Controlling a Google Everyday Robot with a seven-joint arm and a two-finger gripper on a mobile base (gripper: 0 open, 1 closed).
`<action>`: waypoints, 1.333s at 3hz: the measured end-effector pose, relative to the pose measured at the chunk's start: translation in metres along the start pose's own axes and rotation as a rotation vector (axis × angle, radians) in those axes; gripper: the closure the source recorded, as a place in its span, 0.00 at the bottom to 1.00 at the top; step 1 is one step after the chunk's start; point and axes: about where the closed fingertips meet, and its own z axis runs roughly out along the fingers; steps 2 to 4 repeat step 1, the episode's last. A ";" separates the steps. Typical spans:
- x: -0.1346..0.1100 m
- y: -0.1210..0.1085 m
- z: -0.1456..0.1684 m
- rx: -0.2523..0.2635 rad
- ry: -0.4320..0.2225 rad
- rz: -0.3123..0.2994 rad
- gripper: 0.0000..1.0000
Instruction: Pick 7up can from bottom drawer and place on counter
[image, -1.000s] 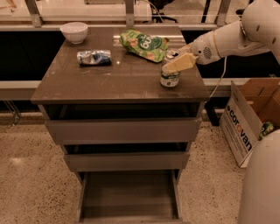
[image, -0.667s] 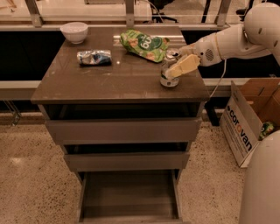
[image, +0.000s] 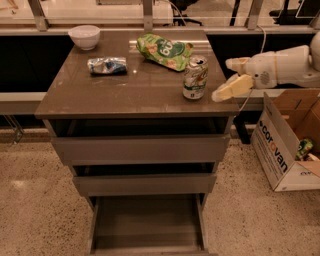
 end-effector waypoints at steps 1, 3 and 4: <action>0.006 0.000 -0.011 0.013 -0.006 -0.005 0.00; 0.006 0.000 -0.011 0.013 -0.006 -0.005 0.00; 0.006 0.000 -0.011 0.013 -0.006 -0.005 0.00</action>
Offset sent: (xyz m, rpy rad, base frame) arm 0.0000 0.0000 0.0000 0.0000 0.0000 0.0000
